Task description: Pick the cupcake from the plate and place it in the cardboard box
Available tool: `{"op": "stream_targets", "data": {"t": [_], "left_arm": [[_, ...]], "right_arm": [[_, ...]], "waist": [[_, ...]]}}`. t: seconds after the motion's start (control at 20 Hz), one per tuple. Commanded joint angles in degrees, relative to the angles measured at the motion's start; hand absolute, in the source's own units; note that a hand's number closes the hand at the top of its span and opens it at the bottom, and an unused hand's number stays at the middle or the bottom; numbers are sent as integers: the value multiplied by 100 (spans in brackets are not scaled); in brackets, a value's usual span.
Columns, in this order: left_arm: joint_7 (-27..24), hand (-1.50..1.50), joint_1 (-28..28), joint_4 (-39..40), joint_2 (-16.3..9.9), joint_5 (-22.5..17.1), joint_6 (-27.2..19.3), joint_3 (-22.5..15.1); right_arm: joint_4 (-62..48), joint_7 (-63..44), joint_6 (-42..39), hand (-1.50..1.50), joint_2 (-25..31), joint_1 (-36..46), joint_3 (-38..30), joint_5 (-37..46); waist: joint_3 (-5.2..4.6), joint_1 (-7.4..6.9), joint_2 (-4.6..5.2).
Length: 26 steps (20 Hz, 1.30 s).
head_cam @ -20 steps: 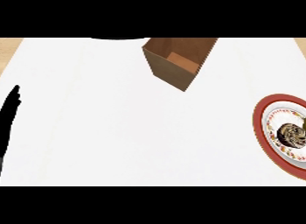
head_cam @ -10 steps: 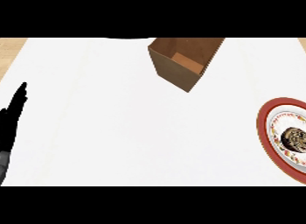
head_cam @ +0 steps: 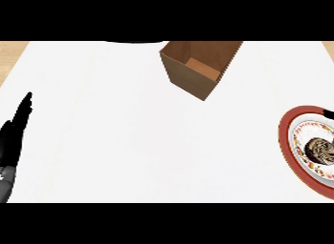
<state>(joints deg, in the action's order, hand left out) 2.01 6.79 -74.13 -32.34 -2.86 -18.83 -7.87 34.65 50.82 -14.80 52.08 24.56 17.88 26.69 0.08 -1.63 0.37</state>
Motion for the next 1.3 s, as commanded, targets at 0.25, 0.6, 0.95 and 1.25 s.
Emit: {"op": "stream_targets", "data": {"t": [0.25,0.6,0.95,1.25], "left_arm": [[128,0,15,7,191,280,204,259],[142,0,-185,-258,125,321,550,658],[65,0,-71,-73,527,758,275,559],[39,0,-256,-124,525,697,502,797]], "right_arm": [[-1185,443,282,-150,-550,530,26,932],[-1480,356,5,-150,-751,1160,-148,1297],[-833,594,-345,-150,-756,823,-235,1170],[102,560,-486,-150,-556,204,-325,1000]], "waist": [[-2,92,-17],[-3,72,-21],[-7,137,-35],[-12,186,-52]]}}
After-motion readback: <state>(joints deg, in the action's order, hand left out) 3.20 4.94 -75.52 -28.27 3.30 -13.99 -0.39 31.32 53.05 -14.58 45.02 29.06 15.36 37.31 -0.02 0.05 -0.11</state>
